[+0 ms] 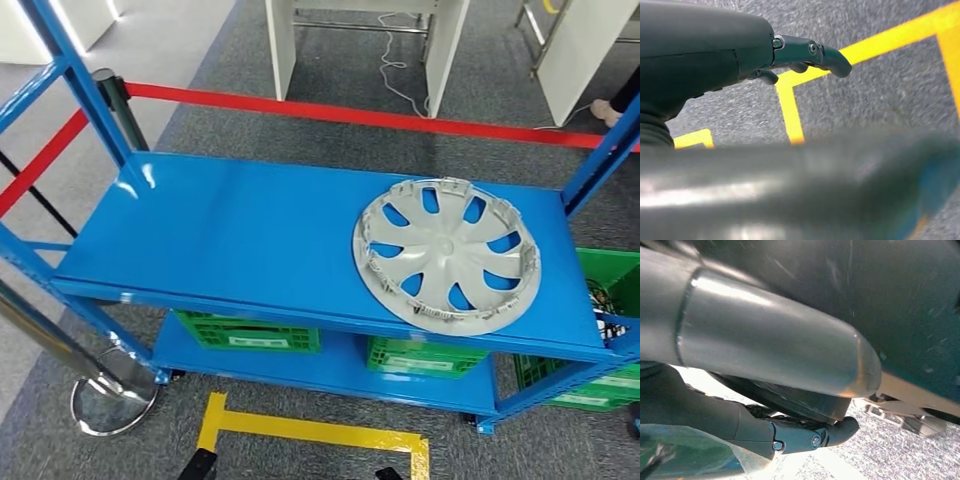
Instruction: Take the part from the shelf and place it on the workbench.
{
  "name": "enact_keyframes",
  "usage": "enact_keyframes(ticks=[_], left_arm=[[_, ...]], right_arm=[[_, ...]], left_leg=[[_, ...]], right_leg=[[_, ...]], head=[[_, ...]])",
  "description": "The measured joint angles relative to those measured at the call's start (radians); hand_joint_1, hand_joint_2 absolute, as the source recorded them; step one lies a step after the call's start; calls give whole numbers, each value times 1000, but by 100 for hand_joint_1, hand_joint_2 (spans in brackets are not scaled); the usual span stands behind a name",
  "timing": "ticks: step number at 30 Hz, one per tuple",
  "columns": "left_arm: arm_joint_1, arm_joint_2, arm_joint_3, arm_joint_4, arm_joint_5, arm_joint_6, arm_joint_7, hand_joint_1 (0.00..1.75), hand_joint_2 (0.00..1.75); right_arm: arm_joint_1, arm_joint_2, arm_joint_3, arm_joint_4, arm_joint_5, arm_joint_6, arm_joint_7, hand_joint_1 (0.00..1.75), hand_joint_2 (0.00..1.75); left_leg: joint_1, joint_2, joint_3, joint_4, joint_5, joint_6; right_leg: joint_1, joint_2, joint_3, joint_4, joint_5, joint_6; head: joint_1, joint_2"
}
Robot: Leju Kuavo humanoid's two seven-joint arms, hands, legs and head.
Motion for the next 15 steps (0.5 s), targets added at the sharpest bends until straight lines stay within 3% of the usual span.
enact_keyframes(ticks=[1,2,4,6,8,10,12,14,15], left_arm=[[0,0,1,0,1,-11,13,0,175],[1,-1,2,0,1,-21,25,0,175],[1,0,4,0,1,-32,40,0,175],[2,1,7,0,0,-34,45,0,175],[2,2,10,0,-2,-35,48,0,175],[-2,2,12,0,-2,-35,49,0,87],[-4,2,14,0,-2,-35,50,0,0],[-1,2,14,0,-2,-35,52,0,0],[2,2,14,0,-2,-35,54,0,0]], right_arm=[[0,-1,0,0,2,0,2,0,0],[0,-2,0,0,4,1,6,0,0],[1,-4,-1,0,8,1,14,0,0],[2,-5,-1,0,11,2,20,0,0],[3,-4,-2,1,11,3,21,0,0],[3,-4,-2,1,11,4,21,0,0],[0,-3,-2,1,11,5,22,0,0],[-1,-3,-2,1,11,7,23,0,0],[-1,-3,-2,1,11,8,24,0,0]], left_leg=[[2,8,4,2,-4,-3],[5,14,8,6,-10,-8],[10,28,16,20,-29,-23],[6,40,18,38,-48,-36],[1,55,21,47,-57,-40],[4,45,23,59,-74,-44],[8,6,-15,142,-120,-49],[8,-19,-96,290,-176,-50],[7,-21,-132,345,-186,-48]], right_leg=[[-3,-3,-4,4,14,6],[-7,-8,12,-30,44,12],[-9,-42,72,-153,105,23],[-6,-70,110,-222,114,10],[-3,-60,113,-224,101,-16],[-5,-39,112,-221,97,-32],[-6,-20,114,-222,95,-42],[-6,4,115,-221,94,-47],[-5,18,117,-221,93,-48]], head=[[0,0],[0,0],[2,0],[7,0],[3,0],[-5,0],[-8,0],[-10,0],[-10,0]])
